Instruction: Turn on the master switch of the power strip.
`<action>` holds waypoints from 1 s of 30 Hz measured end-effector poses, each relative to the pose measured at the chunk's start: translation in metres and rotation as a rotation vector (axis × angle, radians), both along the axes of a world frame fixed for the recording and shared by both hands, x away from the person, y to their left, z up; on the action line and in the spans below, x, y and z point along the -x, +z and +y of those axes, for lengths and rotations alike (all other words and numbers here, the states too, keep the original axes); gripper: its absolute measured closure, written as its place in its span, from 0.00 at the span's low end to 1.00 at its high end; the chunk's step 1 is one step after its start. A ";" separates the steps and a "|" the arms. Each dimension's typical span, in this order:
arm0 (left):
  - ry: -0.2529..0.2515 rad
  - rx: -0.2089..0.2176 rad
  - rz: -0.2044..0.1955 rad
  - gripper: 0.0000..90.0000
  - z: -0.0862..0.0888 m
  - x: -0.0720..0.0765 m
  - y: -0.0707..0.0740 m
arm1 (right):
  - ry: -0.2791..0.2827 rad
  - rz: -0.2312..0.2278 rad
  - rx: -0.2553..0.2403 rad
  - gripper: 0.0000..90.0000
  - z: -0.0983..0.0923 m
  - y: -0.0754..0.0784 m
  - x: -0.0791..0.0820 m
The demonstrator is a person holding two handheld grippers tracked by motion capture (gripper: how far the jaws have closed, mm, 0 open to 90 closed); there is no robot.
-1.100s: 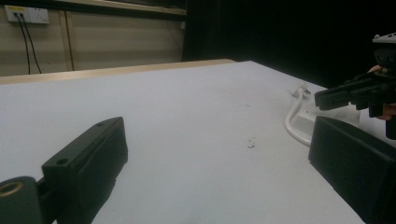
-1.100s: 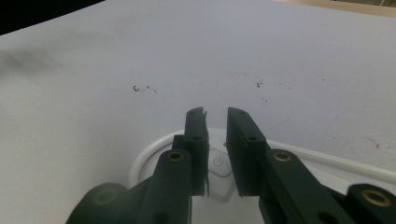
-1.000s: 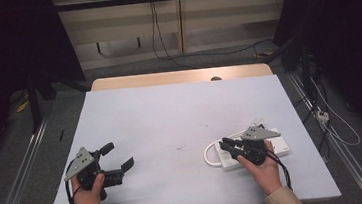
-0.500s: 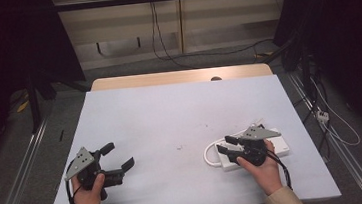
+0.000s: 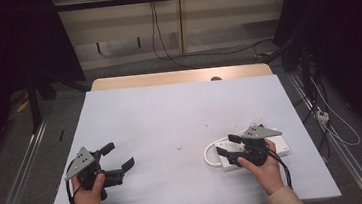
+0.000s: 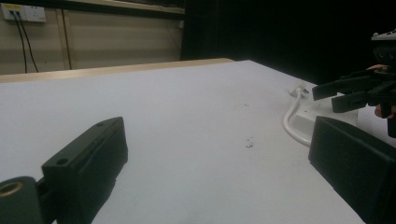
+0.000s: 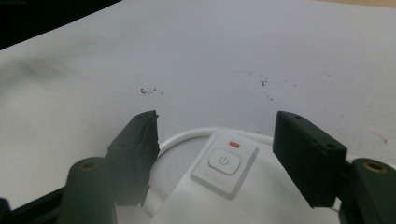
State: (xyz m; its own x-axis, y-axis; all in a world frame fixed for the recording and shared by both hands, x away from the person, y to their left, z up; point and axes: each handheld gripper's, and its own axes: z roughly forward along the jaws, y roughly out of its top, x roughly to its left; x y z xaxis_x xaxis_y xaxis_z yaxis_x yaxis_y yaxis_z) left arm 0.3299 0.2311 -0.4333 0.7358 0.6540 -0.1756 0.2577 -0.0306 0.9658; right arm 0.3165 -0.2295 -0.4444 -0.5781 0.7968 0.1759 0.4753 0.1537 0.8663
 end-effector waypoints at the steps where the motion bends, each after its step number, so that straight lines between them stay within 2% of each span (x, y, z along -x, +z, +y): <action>1: 0.002 0.001 0.002 0.05 0.000 0.000 0.000 | -0.002 0.000 0.001 0.32 0.000 0.000 0.000; 13: 0.007 0.002 0.002 0.05 0.001 0.000 0.000 | 0.020 0.002 0.002 0.17 -0.003 0.001 0.004; 30: 0.002 -0.004 0.003 0.05 0.000 0.000 -0.001 | 0.045 -0.024 0.025 0.13 -0.014 0.002 0.014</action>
State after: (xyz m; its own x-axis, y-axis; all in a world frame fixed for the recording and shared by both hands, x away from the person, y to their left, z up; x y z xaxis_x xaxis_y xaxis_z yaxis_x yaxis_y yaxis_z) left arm 0.3298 0.2312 -0.4342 0.7336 0.6565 -0.1758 0.2610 -0.0333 0.9648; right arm 0.3029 -0.2439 -0.4424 -0.6175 0.7737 0.1420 0.4463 0.1960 0.8732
